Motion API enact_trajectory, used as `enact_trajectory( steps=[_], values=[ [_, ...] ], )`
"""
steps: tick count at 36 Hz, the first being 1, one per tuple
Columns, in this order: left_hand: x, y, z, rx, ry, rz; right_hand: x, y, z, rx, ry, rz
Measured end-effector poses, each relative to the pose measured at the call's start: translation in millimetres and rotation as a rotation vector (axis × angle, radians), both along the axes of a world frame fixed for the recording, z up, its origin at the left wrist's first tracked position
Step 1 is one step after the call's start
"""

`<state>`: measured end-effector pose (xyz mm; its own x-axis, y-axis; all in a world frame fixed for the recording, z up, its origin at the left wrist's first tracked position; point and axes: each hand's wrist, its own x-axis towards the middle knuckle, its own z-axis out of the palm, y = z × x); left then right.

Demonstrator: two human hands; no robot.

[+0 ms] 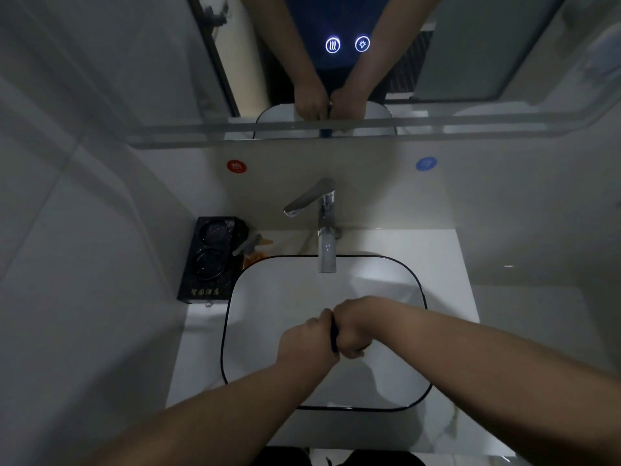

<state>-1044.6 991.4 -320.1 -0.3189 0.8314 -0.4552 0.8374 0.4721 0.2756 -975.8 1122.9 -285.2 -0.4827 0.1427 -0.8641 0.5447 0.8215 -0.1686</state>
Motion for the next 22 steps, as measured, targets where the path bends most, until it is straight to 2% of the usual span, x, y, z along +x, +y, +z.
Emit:
enact_trajectory(
  steps=[3, 6, 8, 11, 13, 16, 19, 22],
  values=[
    [1, -7, -6, 0.03, 0.077, -0.033, 9, 1, -9, -0.121, 0.004, -0.16],
    [-6, -12, -10, 0.017, -0.004, 0.035, 19, -4, -21, -0.157, 0.13, -0.24],
    [-13, -7, -5, -0.037, -0.186, 0.179, 27, -10, -26, -0.052, 0.289, -0.259],
    [-23, 7, 4, -0.173, -0.65, 0.524, 43, -22, -27, 0.219, 0.623, -0.179],
    [-32, 10, 17, -0.266, -0.841, 0.684, 55, -32, -30, 0.346, 0.795, -0.152],
    [-46, 8, 35, -0.415, -1.107, 0.76, 70, -42, -34, 0.47, 0.805, -0.093],
    [-45, 7, 53, -0.59, -1.332, 0.753, 79, -39, -35, 0.496, 0.814, -0.132],
    [-36, 2, 63, -0.682, -1.459, 0.584, 82, -30, -35, 0.392, 1.081, -0.212]
  ],
)
